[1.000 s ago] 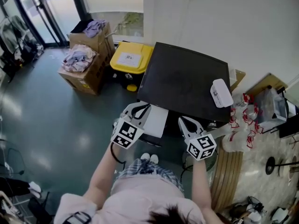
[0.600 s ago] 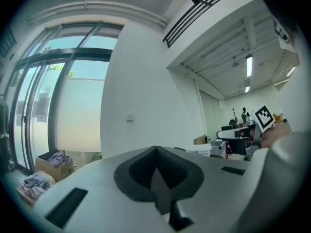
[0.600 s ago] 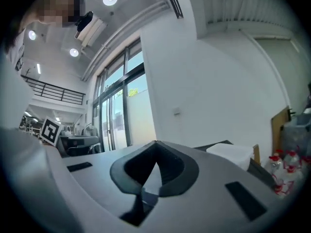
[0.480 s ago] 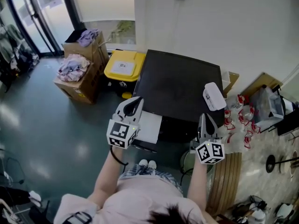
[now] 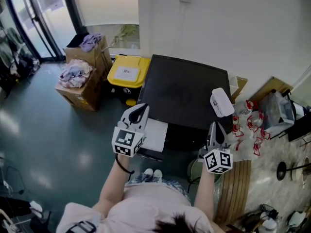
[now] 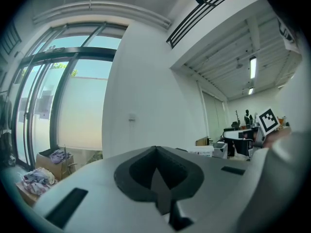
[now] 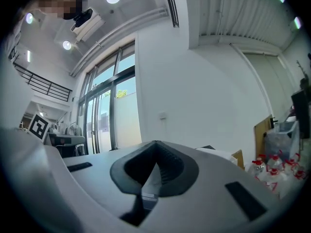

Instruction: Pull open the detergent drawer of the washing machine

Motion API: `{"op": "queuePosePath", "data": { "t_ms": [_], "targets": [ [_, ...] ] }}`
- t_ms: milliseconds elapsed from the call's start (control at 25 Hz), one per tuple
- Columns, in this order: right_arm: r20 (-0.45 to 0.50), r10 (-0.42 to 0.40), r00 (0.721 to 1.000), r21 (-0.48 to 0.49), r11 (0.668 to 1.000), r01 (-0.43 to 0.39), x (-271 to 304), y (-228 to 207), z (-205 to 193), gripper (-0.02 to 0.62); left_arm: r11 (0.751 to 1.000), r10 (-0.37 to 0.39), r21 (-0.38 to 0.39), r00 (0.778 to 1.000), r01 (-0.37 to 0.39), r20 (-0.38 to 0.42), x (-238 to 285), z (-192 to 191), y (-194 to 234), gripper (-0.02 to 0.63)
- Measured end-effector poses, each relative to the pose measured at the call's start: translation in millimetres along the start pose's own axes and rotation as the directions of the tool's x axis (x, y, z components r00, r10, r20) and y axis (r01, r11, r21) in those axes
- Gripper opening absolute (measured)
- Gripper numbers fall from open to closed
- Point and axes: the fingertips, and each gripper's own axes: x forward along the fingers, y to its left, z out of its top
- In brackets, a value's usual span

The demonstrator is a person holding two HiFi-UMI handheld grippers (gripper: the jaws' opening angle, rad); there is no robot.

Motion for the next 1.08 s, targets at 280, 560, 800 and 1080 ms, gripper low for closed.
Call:
{"op": "queuePosePath", "data": {
  "t_ms": [280, 560, 800, 1080],
  "targets": [
    [-0.011, -0.022, 1.000, -0.027, 0.999, 0.021, 1.7, -2.0, -2.3, 0.014, 1.000, -0.003, -0.009, 1.000, 0.003, -0.003, 3.3, -2.5, 1.7, 0.025],
    [-0.014, -0.031, 0.999, -0.017, 0.999, 0.030, 4.0, -8.2, -1.8, 0.014, 1.000, -0.016, -0.010, 1.000, 0.016, -0.012, 10.3, -2.5, -0.3, 0.025],
    [-0.025, -0.034, 0.999, -0.020, 0.999, 0.033, 5.8, -10.1, -6.7, 0.014, 1.000, -0.028, -0.011, 0.999, 0.028, -0.016, 16.4, -6.2, -2.7, 0.025],
    [-0.029, -0.036, 0.999, -0.033, 0.999, 0.035, 8.1, -12.5, -5.7, 0.014, 0.999, -0.031, -0.011, 0.999, 0.031, -0.021, 19.1, -6.6, -1.7, 0.025]
  ]
}}
